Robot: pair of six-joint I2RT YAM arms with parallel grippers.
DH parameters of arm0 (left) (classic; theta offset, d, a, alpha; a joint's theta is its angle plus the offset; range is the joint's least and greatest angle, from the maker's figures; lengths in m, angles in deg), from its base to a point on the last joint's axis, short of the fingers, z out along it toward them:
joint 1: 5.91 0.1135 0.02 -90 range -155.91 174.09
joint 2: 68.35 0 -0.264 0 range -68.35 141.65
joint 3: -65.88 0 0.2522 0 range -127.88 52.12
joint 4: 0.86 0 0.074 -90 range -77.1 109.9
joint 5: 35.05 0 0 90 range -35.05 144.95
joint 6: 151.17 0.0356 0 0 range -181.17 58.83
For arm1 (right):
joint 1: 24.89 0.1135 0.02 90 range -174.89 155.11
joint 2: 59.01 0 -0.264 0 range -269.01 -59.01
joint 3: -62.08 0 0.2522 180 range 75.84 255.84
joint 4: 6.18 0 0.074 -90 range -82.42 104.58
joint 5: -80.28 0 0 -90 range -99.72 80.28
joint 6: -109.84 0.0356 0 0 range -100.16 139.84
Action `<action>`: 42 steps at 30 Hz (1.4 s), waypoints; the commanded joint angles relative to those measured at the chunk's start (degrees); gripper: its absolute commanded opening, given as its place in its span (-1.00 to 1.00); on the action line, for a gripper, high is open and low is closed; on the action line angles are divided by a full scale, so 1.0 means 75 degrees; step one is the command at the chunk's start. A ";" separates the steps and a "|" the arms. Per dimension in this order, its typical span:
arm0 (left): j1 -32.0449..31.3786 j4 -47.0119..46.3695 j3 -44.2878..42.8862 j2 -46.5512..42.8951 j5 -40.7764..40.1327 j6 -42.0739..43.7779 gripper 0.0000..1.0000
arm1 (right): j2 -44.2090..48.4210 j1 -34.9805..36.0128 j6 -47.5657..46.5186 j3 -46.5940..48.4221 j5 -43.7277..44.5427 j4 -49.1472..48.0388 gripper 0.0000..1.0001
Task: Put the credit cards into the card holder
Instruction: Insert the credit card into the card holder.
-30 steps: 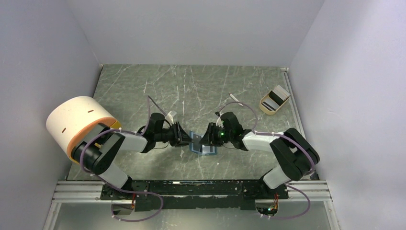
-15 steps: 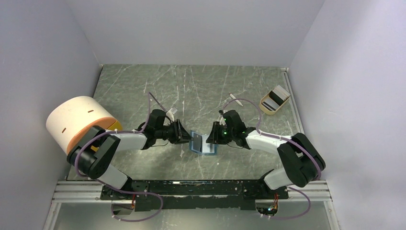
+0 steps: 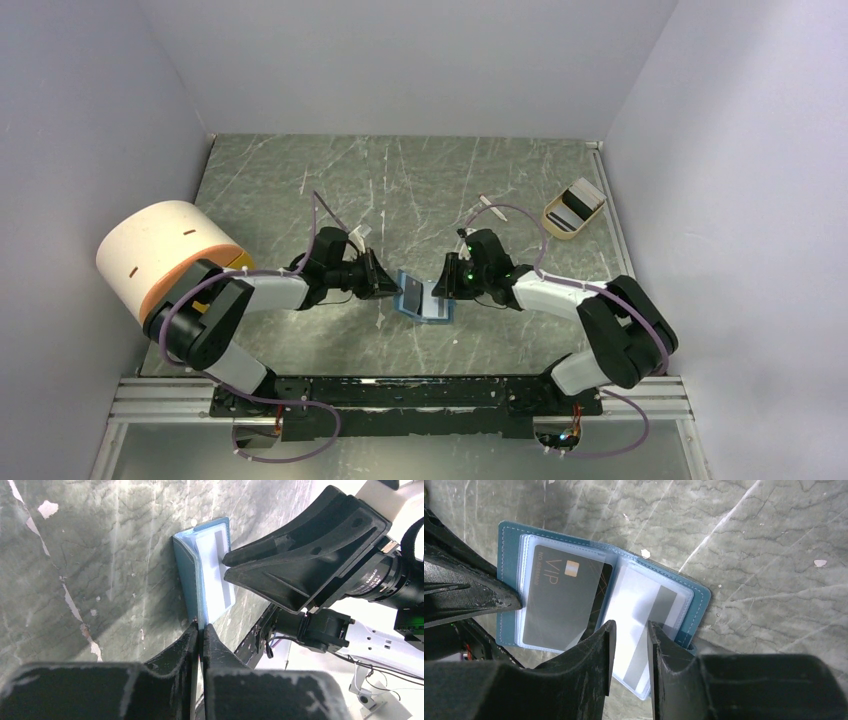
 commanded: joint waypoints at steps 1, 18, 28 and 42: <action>-0.0082 -0.0408 -0.0144 0.0029 0.0161 -0.0015 -0.82 | -0.0179 -0.0043 -0.0083 -0.0121 0.0079 0.0097 -0.34; -0.0137 -0.1644 0.0077 0.0633 0.0741 -0.0444 -0.76 | -0.0182 -0.0042 0.0134 -0.0731 -0.0060 -0.0582 -0.33; -0.0363 0.0287 -0.0636 0.0567 -0.0081 0.0322 -0.58 | -0.0104 -0.0035 0.0175 -0.0822 -0.0094 -0.0710 -0.33; -0.0514 0.1150 -0.0968 0.0514 -0.0498 0.0542 -0.48 | 0.0353 -0.0032 0.0063 -0.0707 0.0251 -0.0313 -0.31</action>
